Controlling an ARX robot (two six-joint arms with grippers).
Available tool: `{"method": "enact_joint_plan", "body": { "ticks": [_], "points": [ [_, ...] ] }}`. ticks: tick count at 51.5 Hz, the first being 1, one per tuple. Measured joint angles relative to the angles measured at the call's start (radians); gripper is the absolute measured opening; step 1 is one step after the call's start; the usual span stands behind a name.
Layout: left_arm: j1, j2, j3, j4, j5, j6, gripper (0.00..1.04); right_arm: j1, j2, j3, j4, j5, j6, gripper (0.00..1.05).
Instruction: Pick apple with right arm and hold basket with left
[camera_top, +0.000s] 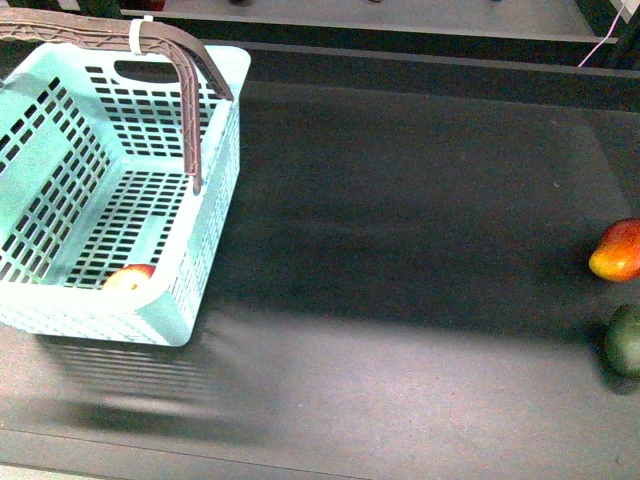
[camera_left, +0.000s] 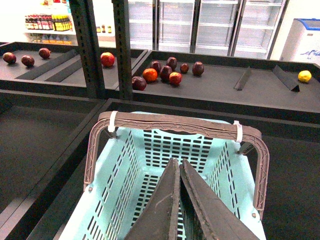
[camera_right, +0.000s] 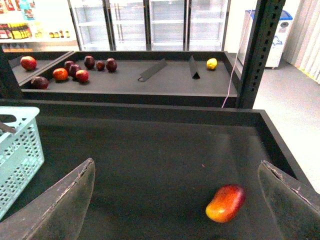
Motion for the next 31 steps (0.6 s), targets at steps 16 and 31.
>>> {"method": "enact_joint_plan", "body": {
  "ticks": [16, 31],
  "points": [
    [0.000, -0.217, -0.084, -0.132, 0.000, 0.003, 0.03, 0.000, 0.000, 0.000, 0.000, 0.000, 0.000, 0.96],
    [0.000, -0.432, -0.084, -0.328, 0.000, 0.003, 0.03, 0.000, 0.000, 0.000, 0.000, 0.000, 0.000, 0.96]
  ]
}}
